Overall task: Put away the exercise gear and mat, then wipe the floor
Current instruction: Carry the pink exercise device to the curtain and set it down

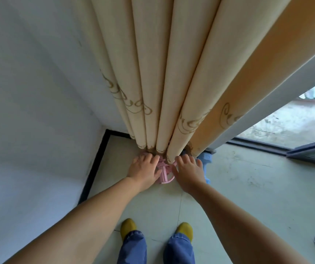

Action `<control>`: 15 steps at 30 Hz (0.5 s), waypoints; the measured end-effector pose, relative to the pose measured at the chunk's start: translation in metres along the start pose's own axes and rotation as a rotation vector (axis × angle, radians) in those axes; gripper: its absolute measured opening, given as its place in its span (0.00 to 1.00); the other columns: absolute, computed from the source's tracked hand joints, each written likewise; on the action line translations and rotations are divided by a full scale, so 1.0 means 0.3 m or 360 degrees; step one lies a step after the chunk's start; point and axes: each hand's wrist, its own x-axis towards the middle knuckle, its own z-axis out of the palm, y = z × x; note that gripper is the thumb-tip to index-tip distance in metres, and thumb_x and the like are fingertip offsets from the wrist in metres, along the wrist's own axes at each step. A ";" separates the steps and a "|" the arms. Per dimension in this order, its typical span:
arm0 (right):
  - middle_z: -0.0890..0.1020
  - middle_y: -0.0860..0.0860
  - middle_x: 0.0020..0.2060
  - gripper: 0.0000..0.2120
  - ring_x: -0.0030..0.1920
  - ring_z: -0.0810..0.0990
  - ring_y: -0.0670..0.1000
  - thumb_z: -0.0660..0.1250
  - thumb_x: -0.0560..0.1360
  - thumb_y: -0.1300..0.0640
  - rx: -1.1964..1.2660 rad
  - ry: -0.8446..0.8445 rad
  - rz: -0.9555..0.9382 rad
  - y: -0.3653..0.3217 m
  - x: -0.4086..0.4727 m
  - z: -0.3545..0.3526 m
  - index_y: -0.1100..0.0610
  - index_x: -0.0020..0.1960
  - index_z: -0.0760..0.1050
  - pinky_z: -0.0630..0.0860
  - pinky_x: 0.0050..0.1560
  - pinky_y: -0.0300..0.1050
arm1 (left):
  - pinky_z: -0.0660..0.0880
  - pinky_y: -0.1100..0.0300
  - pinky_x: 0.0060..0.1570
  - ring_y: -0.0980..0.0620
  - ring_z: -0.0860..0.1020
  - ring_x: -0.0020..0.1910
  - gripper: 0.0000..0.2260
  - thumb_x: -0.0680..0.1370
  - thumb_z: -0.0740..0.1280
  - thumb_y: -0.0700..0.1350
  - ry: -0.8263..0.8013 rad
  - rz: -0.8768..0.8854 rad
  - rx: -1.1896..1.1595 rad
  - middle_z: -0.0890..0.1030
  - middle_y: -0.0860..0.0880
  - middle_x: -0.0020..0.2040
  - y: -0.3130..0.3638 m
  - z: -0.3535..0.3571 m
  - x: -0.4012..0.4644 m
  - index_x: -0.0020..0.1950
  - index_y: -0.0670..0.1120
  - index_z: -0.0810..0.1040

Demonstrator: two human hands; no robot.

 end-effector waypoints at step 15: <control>0.57 0.52 0.75 0.27 0.75 0.55 0.54 0.49 0.80 0.41 -0.0175 0.0412 -0.0367 -0.337 -0.200 -0.590 0.50 0.76 0.54 0.55 0.73 0.60 | 0.53 0.43 0.72 0.44 0.60 0.73 0.27 0.81 0.50 0.57 0.0540 -0.0120 0.0053 0.60 0.44 0.75 -0.191 -0.618 -0.325 0.77 0.48 0.51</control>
